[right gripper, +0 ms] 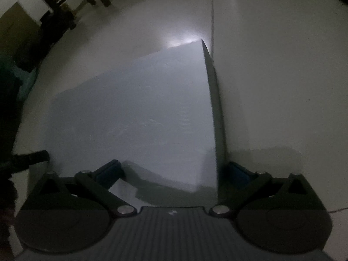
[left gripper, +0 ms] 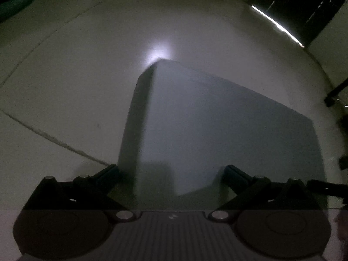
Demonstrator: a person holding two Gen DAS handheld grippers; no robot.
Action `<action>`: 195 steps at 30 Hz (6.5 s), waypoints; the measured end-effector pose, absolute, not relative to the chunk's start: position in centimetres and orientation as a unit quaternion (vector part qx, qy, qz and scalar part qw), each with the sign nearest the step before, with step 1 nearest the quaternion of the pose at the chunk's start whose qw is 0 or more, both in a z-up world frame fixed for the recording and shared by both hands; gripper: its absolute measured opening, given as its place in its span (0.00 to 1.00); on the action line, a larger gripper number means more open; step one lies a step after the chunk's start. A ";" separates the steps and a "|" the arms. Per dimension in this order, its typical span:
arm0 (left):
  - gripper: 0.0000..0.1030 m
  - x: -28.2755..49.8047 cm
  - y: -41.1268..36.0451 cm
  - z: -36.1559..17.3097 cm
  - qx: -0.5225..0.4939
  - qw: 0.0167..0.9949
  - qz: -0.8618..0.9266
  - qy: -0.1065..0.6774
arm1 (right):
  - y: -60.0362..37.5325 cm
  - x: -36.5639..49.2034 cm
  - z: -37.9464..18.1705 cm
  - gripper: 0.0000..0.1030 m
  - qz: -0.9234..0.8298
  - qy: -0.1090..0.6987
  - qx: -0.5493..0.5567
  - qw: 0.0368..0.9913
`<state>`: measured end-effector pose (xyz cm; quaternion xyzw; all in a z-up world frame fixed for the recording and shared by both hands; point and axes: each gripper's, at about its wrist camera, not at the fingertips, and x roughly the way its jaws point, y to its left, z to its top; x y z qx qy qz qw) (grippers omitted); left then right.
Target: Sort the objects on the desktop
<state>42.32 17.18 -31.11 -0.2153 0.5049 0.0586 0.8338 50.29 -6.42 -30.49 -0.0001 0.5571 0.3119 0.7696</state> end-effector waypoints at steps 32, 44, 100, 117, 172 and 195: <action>0.95 26.3 16.5 -19.9 -0.154 0.856 0.092 0.484 | -7.8 38.8 -22.6 0.98 0.278 0.549 -0.010 0.788; 0.95 22.8 14.4 -16.0 -0.148 0.866 0.084 0.471 | -9.4 30.6 -18.6 0.98 0.271 0.533 0.004 0.801; 0.95 2.5 5.4 -12.7 -0.102 0.871 0.034 0.480 | -24.3 9.0 -13.9 0.98 0.207 0.557 0.030 0.804; 0.94 -1.9 5.2 -15.2 -0.072 0.867 0.012 0.493 | -24.9 4.3 -16.5 0.98 0.192 0.562 0.016 0.804; 1.00 -5.9 1.1 13.5 -0.032 0.908 0.029 0.416 | -25.8 0.0 15.1 1.00 0.224 0.443 0.064 0.866; 1.00 -22.2 -2.2 15.8 0.013 0.888 0.063 0.455 | -27.7 -19.3 16.5 1.00 0.179 0.479 0.012 0.859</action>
